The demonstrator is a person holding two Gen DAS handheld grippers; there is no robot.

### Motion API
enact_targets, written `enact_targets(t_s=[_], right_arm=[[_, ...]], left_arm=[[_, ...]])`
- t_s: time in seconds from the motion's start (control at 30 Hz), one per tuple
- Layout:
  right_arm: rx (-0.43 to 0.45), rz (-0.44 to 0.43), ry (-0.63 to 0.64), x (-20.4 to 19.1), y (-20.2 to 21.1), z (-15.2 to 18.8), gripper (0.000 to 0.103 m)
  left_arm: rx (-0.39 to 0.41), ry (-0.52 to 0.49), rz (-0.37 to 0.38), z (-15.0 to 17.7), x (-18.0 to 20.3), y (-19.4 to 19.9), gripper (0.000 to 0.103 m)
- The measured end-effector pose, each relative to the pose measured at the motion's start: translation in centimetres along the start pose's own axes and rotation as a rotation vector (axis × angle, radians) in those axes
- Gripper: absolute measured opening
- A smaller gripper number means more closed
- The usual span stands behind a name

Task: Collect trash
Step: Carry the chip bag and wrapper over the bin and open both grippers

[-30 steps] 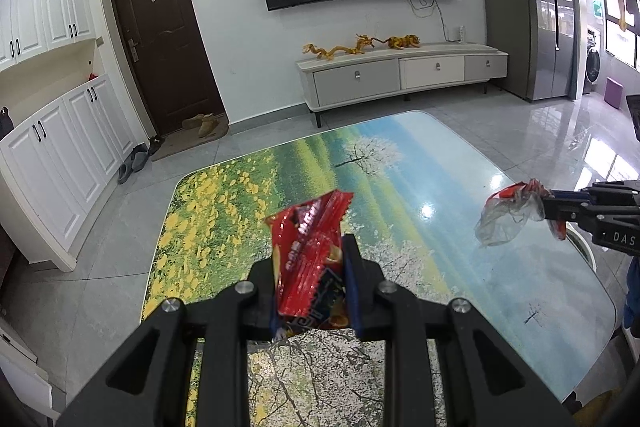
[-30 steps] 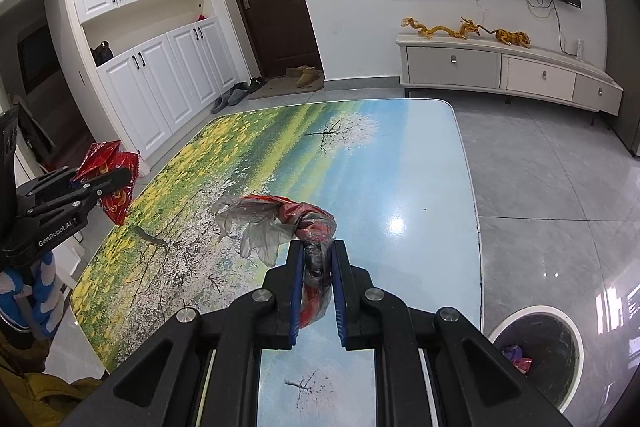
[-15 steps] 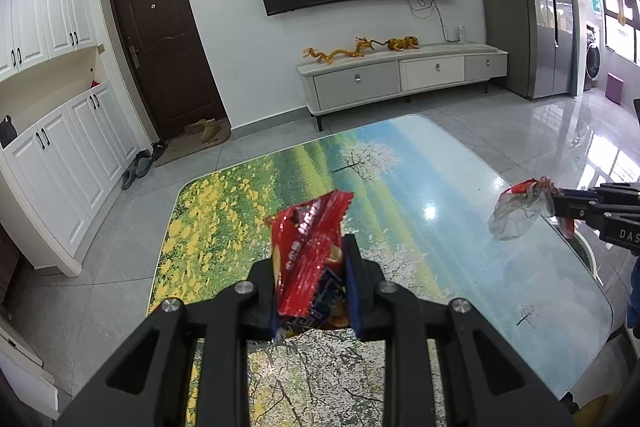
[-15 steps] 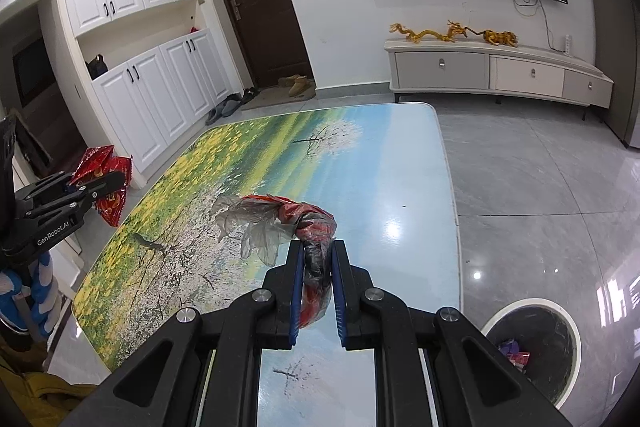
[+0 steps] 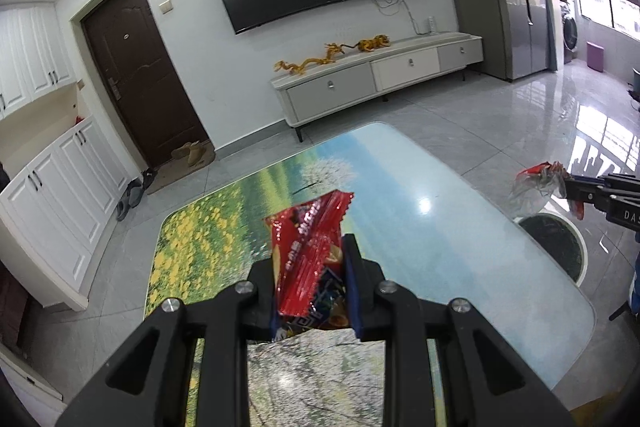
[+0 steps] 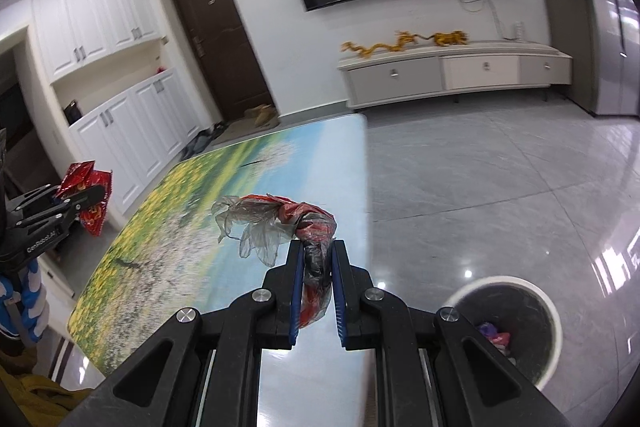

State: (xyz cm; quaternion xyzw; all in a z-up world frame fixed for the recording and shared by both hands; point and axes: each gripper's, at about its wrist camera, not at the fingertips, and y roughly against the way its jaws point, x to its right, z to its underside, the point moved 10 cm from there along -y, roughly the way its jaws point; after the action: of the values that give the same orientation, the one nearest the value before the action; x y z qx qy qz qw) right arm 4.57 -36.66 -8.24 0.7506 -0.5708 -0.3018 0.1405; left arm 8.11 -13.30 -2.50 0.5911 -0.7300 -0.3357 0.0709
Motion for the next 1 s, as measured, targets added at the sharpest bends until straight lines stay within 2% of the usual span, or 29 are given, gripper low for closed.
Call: enact_targets(t_s=[0.1, 0.23, 0.37, 0.57, 0.83, 1.0], right_arm=[[0.013, 0.052, -0.012, 2.6, 1.3, 0.4, 0.013], [0.026, 0.118, -0.058, 6.6, 2.9, 1.3, 0.013], [0.019, 0.186, -0.121, 11.4, 3.9, 2.6, 0.013], [-0.027, 0.250, -0.225, 17.7, 3.5, 5.6, 0.013], [-0.116, 0.263, -0.331, 22.9, 1.2, 9.2, 0.014], [-0.168, 0.257, -0.367, 24.7, -0.7, 11.0, 0.017]], left_arm=[[-0.005, -0.032, 0.043, -1.2, 3.0, -0.2, 0.024], [-0.035, -0.055, 0.155, -2.8, 8.1, -1.3, 0.024], [-0.089, -0.063, 0.314, -4.3, 14.4, -3.2, 0.024], [-0.173, -0.091, 0.479, -5.6, 23.7, -6.9, 0.025], [-0.276, -0.117, 0.615, -6.1, 33.4, -10.8, 0.027], [-0.332, -0.110, 0.665, -5.5, 36.6, -12.7, 0.042]])
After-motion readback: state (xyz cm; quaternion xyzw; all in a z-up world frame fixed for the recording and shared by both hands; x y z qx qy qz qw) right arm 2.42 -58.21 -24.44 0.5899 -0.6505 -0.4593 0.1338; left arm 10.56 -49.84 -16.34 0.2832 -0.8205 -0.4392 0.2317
